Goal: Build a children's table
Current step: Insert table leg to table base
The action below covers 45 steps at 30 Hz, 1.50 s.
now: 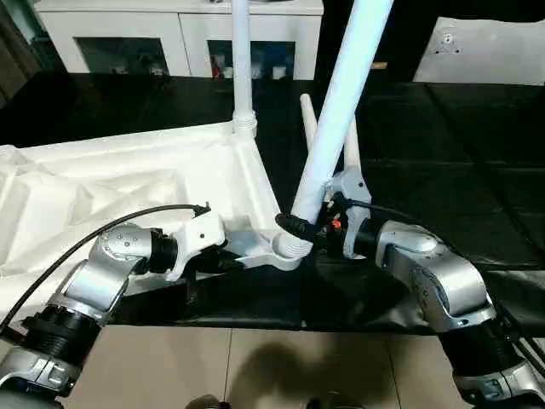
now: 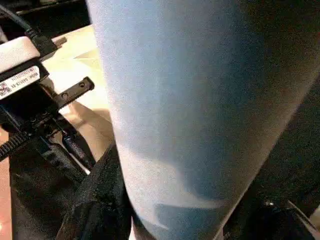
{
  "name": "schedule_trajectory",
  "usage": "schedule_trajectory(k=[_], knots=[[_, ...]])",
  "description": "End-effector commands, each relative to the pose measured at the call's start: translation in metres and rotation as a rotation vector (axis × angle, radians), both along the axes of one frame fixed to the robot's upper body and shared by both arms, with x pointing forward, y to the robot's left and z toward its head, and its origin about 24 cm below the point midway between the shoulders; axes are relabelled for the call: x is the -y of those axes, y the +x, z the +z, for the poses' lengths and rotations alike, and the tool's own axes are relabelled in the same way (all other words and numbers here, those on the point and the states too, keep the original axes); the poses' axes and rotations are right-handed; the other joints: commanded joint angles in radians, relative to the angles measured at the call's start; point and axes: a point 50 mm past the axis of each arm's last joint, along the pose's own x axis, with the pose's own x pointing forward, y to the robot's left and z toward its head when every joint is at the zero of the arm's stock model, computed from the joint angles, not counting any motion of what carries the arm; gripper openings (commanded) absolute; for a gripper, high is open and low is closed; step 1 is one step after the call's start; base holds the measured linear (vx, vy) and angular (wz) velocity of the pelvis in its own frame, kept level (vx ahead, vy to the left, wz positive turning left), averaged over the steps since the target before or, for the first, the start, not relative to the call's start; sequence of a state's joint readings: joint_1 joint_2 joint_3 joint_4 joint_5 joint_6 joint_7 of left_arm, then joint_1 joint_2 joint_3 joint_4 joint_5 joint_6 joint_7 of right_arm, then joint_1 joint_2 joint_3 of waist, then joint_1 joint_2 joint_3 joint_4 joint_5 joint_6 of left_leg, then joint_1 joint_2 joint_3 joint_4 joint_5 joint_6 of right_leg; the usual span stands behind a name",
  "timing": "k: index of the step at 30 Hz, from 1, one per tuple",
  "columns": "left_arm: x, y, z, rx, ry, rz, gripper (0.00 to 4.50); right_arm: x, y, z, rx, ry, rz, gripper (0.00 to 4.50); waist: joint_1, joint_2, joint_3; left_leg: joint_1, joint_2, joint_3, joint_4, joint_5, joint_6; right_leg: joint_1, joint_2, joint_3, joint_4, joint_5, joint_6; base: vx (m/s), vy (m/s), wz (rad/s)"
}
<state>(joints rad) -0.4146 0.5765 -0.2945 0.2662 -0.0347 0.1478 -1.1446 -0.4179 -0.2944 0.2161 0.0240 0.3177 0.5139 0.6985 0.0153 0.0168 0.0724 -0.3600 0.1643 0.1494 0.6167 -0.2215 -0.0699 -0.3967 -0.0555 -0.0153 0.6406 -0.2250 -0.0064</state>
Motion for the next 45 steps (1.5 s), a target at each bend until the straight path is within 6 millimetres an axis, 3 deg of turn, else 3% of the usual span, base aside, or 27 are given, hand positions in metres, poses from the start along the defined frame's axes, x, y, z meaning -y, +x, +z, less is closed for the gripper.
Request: schedule_trajectory(k=[1, 5, 11, 31, 39, 45], knots=[[0.005, -0.001, 0.0, 0.036, 0.002, -0.015, 0.0, -0.005, -0.001, -0.008, -0.031, -0.021, 0.033, 1.9, 0.004, -0.006, -0.064, -0.002, 0.047, -0.004, -0.073, -0.019, 0.072, 0.061, -0.071, 0.041, -0.062, 0.099, -0.291, 0.0, 0.0, 0.0], [0.005, -0.001, 0.0, 0.045, -0.024, -0.01, 0.0, -0.007, -0.002, -0.01, -0.046, -0.022, 0.052, 1.9, 0.008, -0.006, -0.062, 0.001, 0.05, -0.003, -0.076, -0.045, 0.057, 0.058, -0.071, 0.042, -0.065, 0.049, -0.283, 0.0, 0.0, 0.0], [0.006, -0.003, 0.0, 0.021, -0.046, -0.028, 0.0, -0.009, -0.001, -0.014, -0.051, -0.031, 0.062, 1.9, 0.016, -0.008, -0.066, 0.0, 0.049, -0.001, -0.074, -0.012, 0.063, 0.058, -0.07, 0.042, -0.058, 0.108, -0.283, 0.0, 0.0, 0.0], [0.004, -0.009, -0.001, 0.002, -0.076, -0.053, 0.0, 0.003, 0.0, -0.027, -0.129, -0.18, 0.141, 1.9, 0.017, -0.015, -0.071, 0.002, 0.051, 0.001, -0.073, -0.021, 0.062, 0.059, -0.071, 0.043, -0.06, 0.072, -0.282, 0.0, 0.0, 0.0], [0.003, -0.011, -0.003, -0.009, -0.051, -0.078, 0.0, -0.002, 0.004, -0.032, -0.186, -0.08, 0.098, 1.9, 0.015, -0.011, -0.071, 0.002, 0.051, 0.0, -0.075, -0.038, 0.051, 0.058, -0.072, 0.042, -0.06, 0.061, -0.285, 0.0, 0.0, 0.0], [0.002, -0.008, -0.001, 0.0, -0.058, -0.057, 0.0, 0.008, 0.002, -0.049, -0.261, -0.004, 0.014, 1.9, 0.017, -0.012, -0.072, 0.003, 0.051, 0.0, -0.075, -0.038, 0.046, 0.059, -0.071, 0.042, -0.059, 0.097, -0.293, 0.0, 0.0, 0.0]])
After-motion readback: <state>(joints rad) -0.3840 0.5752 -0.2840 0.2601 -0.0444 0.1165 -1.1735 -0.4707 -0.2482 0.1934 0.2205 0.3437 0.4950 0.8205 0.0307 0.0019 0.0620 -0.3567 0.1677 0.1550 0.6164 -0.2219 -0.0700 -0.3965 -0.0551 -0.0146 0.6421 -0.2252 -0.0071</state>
